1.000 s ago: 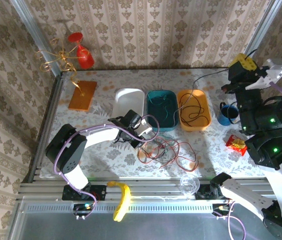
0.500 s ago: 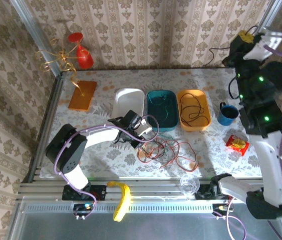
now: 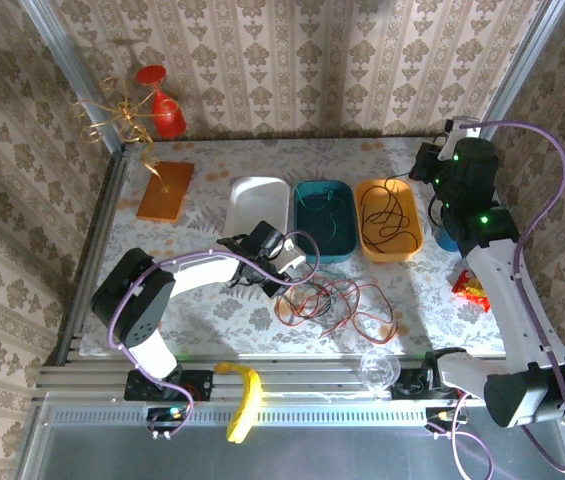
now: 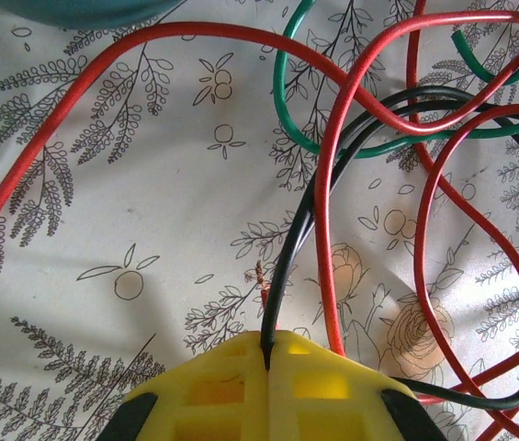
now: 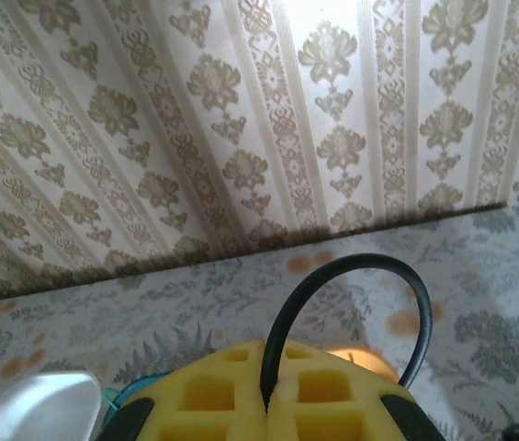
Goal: Untangle the cables
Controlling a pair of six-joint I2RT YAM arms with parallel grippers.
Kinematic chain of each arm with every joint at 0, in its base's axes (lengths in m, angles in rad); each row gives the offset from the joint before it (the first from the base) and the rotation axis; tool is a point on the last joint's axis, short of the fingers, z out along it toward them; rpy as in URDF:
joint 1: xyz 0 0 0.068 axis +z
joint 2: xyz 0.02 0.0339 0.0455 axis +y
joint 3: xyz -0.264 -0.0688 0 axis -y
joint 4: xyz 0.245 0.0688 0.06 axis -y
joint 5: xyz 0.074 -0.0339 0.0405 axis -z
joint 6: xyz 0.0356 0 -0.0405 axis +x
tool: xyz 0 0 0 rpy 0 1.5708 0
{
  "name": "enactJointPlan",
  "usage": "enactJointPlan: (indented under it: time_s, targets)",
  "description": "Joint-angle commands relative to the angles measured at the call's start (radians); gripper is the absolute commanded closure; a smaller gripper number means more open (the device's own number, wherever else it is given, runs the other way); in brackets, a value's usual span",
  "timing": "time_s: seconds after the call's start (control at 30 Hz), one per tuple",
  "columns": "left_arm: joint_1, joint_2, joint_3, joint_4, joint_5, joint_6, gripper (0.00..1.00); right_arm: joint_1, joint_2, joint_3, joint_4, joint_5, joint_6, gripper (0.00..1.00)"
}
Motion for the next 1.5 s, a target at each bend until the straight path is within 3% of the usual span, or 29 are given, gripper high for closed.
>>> enactJointPlan:
  time_s: [0.0,0.1,0.33,0.4,0.53,0.77,0.97,1.07,1.13,1.47]
  targets:
    - [-0.005,-0.011,0.011,-0.009,-0.005,-0.010,1.00,-0.003,-0.034,-0.047,-0.015,0.005,0.055,1.00]
    - [-0.009,-0.002,0.020,-0.009,0.001,-0.009,1.00,-0.002,-0.013,-0.086,-0.035,0.080,0.076,1.00]
    - [-0.012,-0.002,0.032,-0.031,-0.003,0.002,1.00,0.004,0.096,-0.089,-0.089,0.428,0.131,1.00]
    - [-0.011,-0.003,0.032,-0.037,-0.006,0.003,1.00,0.006,0.136,-0.087,-0.083,0.471,0.137,1.00]
    - [-0.012,-0.003,0.037,-0.040,-0.008,0.002,1.00,0.009,0.241,-0.066,-0.107,0.409,0.149,1.00]
    - [-0.012,0.001,0.043,-0.040,-0.013,-0.003,1.00,0.019,0.472,-0.040,-0.145,0.030,0.119,1.00]
    - [-0.013,0.004,0.046,-0.041,-0.010,-0.004,1.00,0.069,0.562,-0.036,-0.153,-0.010,0.110,0.99]
    - [-0.014,0.003,0.048,-0.039,-0.010,-0.006,1.00,0.069,0.555,-0.037,-0.135,-0.032,0.123,0.72]
    - [-0.015,0.000,0.048,-0.040,-0.010,-0.007,1.00,0.069,0.539,-0.027,-0.144,-0.017,0.133,0.62]
    - [-0.016,0.005,0.049,-0.034,-0.007,-0.003,1.00,0.089,0.314,-0.058,-0.158,0.004,0.105,0.40]
